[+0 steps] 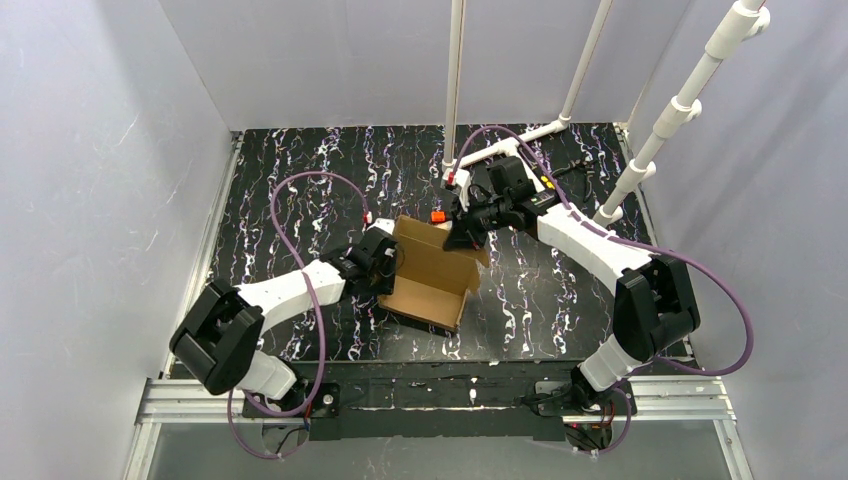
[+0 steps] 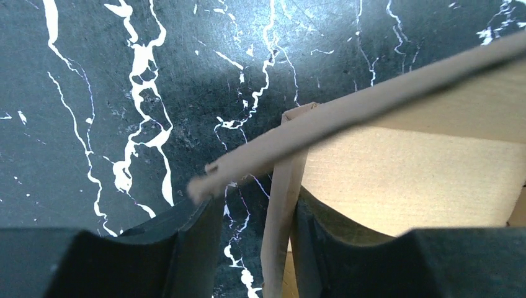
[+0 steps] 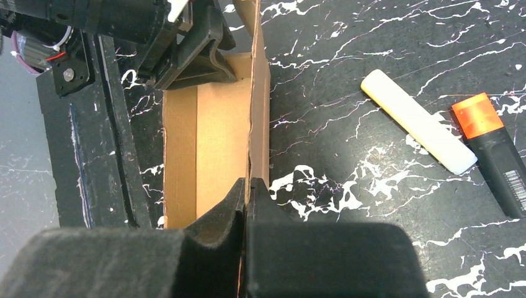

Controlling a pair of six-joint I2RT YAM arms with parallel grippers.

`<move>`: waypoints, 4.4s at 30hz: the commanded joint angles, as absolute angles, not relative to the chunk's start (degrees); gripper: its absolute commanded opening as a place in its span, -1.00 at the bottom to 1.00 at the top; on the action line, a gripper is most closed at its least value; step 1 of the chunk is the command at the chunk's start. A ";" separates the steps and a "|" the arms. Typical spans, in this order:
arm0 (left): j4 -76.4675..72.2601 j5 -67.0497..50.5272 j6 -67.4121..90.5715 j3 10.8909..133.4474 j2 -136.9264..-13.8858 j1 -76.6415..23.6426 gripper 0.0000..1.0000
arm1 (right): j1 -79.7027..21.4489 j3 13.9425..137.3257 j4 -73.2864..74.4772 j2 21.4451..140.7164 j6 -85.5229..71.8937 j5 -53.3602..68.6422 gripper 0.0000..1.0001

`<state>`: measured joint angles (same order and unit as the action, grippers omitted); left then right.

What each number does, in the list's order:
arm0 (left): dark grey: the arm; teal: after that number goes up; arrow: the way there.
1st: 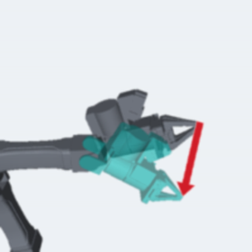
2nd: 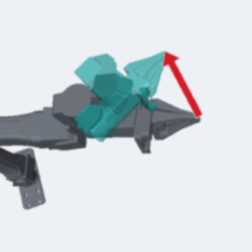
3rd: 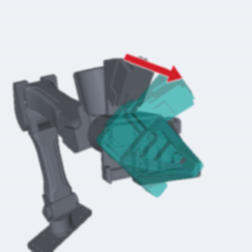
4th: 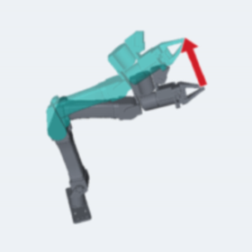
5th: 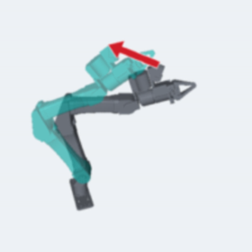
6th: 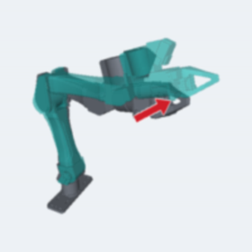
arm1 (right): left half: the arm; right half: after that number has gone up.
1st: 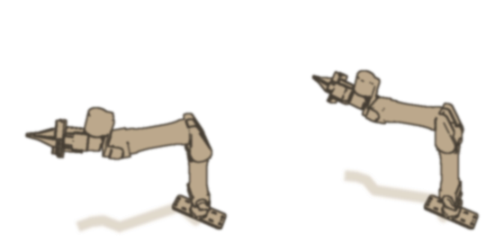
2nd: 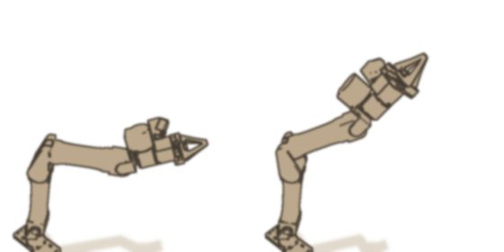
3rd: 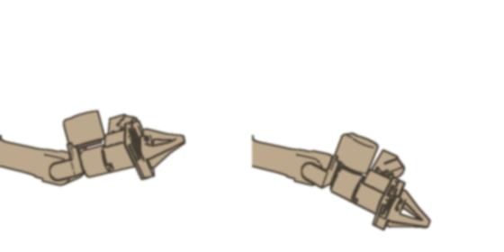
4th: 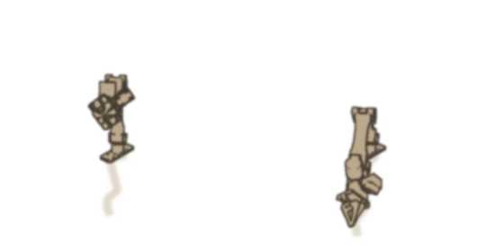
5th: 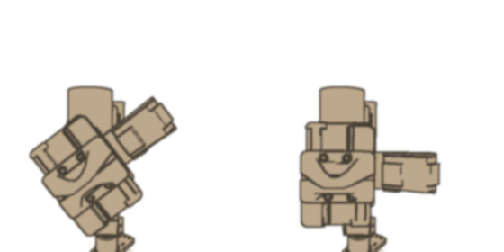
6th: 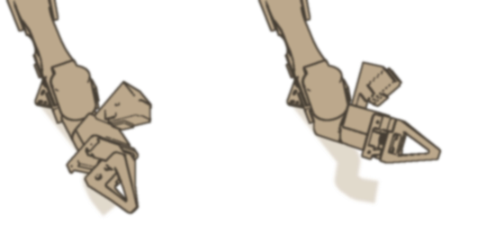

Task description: Fold the paper box

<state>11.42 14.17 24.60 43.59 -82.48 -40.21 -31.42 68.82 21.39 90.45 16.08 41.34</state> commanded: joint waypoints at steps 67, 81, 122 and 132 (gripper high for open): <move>1.29 -7.30 19.47 40.38 -83.11 -30.75 -0.21 | -32.61 73.42 30.88 89.34 25.31 46.36 0.07; 4.76 10.46 20.71 41.12 -82.63 -35.44 -1.00 | -32.78 73.21 30.76 90.15 25.57 46.41 0.06; 6.29 4.58 17.08 47.45 -85.30 -34.49 -0.54 | -33.04 72.42 30.50 90.82 25.75 45.79 0.06; 7.87 10.89 15.07 47.37 -86.43 -37.30 -0.83 | -33.17 72.68 30.67 91.37 25.84 45.40 0.06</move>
